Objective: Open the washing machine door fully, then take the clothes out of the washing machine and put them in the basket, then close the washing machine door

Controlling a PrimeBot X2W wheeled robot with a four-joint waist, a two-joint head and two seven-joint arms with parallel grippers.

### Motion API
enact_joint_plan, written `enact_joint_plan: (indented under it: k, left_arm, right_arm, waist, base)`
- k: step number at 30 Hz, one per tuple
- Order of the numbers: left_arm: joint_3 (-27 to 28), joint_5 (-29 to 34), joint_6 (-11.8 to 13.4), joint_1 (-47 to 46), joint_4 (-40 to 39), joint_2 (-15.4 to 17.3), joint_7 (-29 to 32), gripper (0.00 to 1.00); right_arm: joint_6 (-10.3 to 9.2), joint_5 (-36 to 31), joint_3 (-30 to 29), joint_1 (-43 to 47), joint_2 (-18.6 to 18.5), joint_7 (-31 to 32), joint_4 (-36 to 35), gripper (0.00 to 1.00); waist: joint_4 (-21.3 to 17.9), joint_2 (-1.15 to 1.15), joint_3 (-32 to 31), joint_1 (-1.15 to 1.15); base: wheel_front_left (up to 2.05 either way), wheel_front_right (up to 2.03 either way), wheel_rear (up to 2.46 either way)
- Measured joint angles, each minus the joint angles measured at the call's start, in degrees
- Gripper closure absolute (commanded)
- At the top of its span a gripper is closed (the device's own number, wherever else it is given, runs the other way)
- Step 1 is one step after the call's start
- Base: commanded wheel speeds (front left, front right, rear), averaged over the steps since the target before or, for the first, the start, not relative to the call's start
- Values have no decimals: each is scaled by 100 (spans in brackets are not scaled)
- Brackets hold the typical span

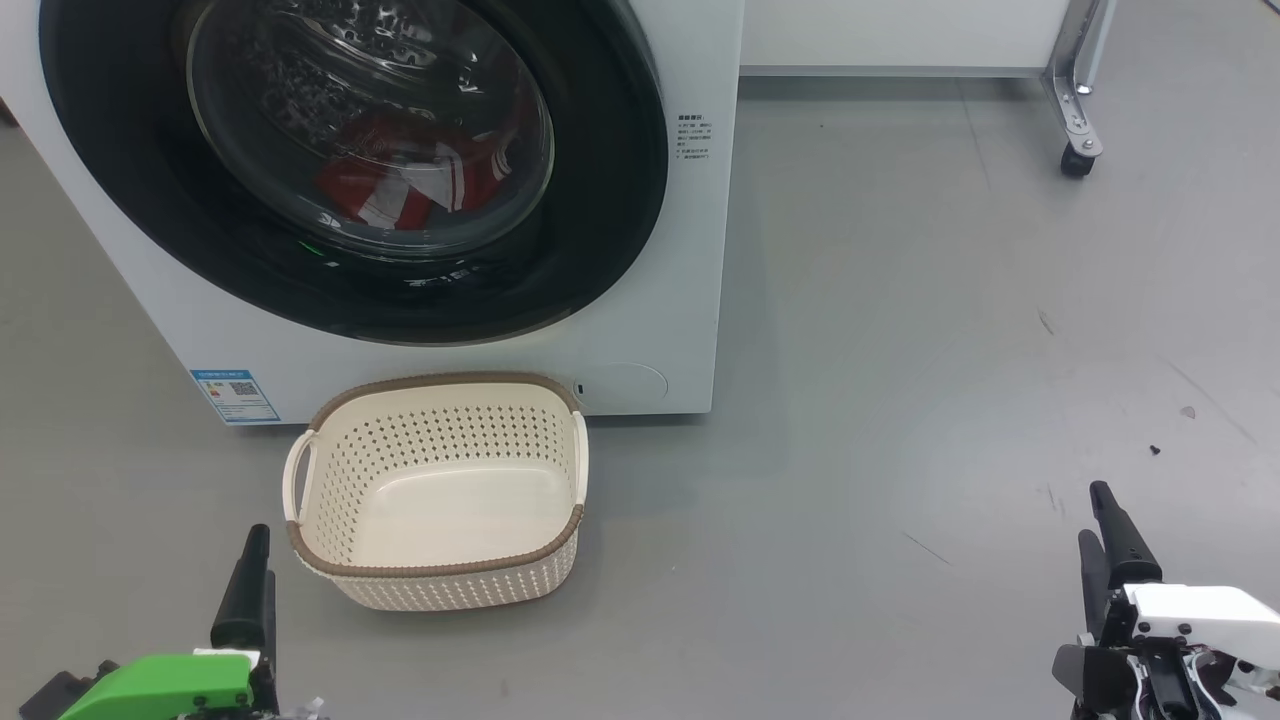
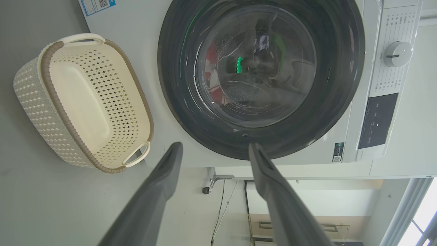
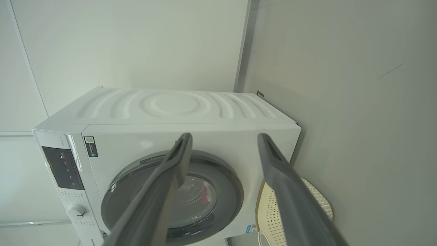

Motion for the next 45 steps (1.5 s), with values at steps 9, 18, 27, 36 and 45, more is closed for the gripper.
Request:
enact_joint_plan:
  k: [9, 18, 27, 36, 45]
  left_arm:
    - [79, 243, 0, -4, -204, 4, -191, 0]
    - [160, 369, 0, -11, -437, 12, -374, 0]
    - [144, 949, -1, -24, -779, 24, -561, 0]
    - [-14, 1644, -1, -27, -1057, 35, -740, 0]
    - [-264, 2705, -2, -23, -1228, 51, -901, 0]
  right_arm:
    - [1, -300, 67, 1, -15, -165, -188, 0]
    - [1, -604, 55, -1, -24, -343, -497, 0]
    - [1, -1329, 156, -3, -32, -521, -821, 0]
    - [2, -1924, 272, -2, -37, -703, -994, 0]
    - [2, -2607, 372, 10, -44, -865, -1124, 0]
  waist:
    - [10, 0, -1, 0]
    - [17, 0, -3, 0]
    - [19, 0, -11, 0]
    - [18, 0, -9, 0]
    - [0, 0, 14, 0]
  base:
    - [0, 0, 0]
    - [0, 0, 0]
    - [0, 0, 0]
    - [0, 0, 0]
    - [0, 0, 0]
